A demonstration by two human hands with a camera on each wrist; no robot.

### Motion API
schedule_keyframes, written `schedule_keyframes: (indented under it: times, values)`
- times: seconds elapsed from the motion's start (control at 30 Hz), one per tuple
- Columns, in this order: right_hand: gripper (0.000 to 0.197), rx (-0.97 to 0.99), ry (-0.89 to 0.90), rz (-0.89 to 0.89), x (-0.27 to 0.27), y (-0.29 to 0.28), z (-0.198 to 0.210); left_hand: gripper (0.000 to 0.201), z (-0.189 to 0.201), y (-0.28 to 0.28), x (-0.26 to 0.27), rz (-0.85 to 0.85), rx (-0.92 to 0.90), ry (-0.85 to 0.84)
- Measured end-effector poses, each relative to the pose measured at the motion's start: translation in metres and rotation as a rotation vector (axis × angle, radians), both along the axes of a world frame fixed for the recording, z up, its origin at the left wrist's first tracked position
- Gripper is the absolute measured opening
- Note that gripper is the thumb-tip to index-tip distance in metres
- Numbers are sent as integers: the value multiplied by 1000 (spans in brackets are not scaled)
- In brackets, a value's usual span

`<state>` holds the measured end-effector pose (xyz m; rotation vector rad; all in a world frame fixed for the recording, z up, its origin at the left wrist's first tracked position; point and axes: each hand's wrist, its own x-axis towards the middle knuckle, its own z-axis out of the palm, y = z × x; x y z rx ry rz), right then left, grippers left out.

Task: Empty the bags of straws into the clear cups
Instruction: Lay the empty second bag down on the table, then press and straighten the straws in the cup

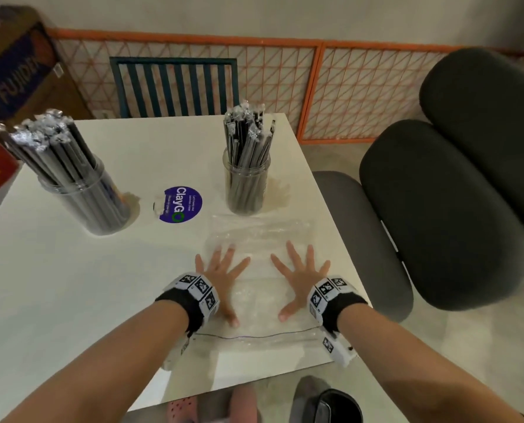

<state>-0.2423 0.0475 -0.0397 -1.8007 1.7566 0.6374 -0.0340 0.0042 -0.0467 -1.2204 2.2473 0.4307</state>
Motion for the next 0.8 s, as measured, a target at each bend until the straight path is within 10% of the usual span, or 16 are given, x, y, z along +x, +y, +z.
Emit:
schedule_keyframes:
  times: [0.27,0.53,0.8]
  values:
    - [122,32,16,29,-4,-7,20,120,25,-1,-3,56,104,89]
    - [40,-522,-363,-285,-3,-101,142,62,158,-57,6,368,-143,793]
    - [111,-419,-558,-361,-7,-159,155,112,167,-127,-17,552,10,904]
